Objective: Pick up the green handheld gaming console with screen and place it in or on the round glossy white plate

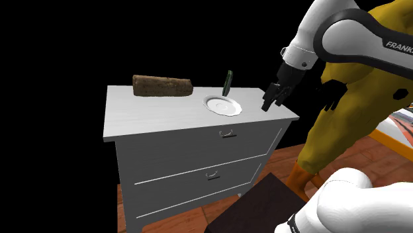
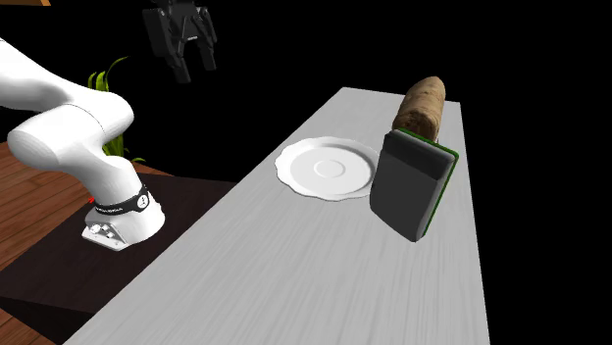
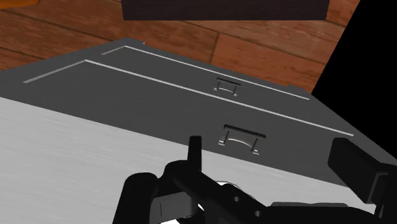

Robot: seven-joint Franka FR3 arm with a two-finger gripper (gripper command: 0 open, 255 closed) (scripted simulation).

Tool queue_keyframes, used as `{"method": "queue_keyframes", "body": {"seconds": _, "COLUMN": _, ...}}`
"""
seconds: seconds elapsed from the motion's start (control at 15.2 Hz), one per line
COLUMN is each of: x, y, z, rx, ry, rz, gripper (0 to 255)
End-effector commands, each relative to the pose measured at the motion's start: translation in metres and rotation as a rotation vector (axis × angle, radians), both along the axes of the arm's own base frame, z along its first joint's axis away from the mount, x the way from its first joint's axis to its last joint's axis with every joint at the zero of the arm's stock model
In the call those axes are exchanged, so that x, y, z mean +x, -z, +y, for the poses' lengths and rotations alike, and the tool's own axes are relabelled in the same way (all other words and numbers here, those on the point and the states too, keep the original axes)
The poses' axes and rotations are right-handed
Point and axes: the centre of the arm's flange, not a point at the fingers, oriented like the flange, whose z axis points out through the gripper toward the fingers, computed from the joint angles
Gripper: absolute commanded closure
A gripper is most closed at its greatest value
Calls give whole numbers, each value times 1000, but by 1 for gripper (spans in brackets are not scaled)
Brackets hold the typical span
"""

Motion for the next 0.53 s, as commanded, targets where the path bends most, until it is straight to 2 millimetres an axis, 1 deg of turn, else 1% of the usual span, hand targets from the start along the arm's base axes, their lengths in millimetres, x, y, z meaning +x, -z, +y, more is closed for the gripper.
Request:
{"method": "queue_keyframes", "body": {"seconds": 0.0, "x": 0, "y": 0, "z": 0, "rx": 0, "ry": 0, "rz": 0, "gripper": 0}}
{"method": "queue_keyframes", "body": {"seconds": 0.46, "x": 88, "y": 2, "z": -26, "rx": -8, "ry": 72, "rz": -1, "gripper": 0}}
